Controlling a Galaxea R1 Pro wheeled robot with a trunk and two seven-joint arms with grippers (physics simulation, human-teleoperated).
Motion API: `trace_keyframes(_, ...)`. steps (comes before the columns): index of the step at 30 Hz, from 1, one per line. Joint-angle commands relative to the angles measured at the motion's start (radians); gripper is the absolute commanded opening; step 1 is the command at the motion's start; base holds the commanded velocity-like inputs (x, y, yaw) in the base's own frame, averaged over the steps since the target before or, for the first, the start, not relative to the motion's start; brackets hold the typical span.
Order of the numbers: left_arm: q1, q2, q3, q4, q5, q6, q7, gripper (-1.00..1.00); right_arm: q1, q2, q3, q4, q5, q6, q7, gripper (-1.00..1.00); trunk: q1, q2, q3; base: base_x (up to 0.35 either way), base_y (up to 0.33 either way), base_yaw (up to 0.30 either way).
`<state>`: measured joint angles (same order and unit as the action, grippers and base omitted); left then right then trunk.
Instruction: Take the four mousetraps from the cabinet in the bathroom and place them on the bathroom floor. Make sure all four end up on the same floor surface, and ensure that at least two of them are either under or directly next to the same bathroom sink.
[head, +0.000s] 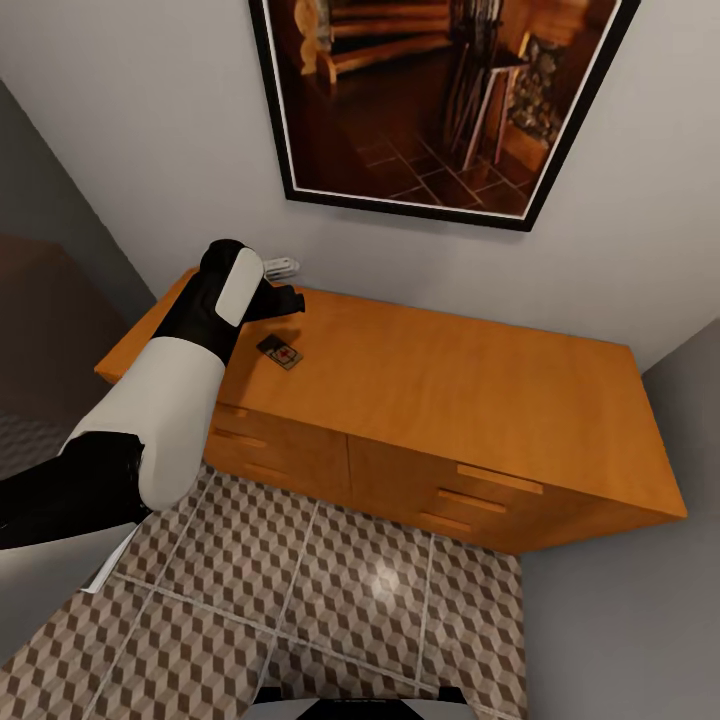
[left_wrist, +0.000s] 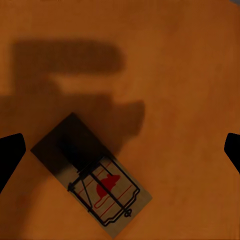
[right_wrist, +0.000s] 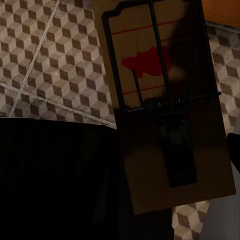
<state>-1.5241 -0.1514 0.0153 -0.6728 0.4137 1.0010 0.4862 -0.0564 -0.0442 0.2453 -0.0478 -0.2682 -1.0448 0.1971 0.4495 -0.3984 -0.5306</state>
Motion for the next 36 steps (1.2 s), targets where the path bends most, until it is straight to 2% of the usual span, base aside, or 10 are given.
trace_keyframes(1,-0.001,-0.001,0.002,0.0,0.01,0.002,0.009,1.0,0.0,0.0,0.005,0.0,-0.013,-0.002,0.01,-1.0,0.001,-0.002,-0.001,0.0,0.0,0.0)
trace_keyframes(36,-0.001,-0.001,0.003,0.035,0.01,0.002,0.009,1.0,0.0,0.0,0.005,0.0,-0.013,-0.002,0.01,-1.0,0.001,-0.002,-0.001,0.0,0.0,0.0)
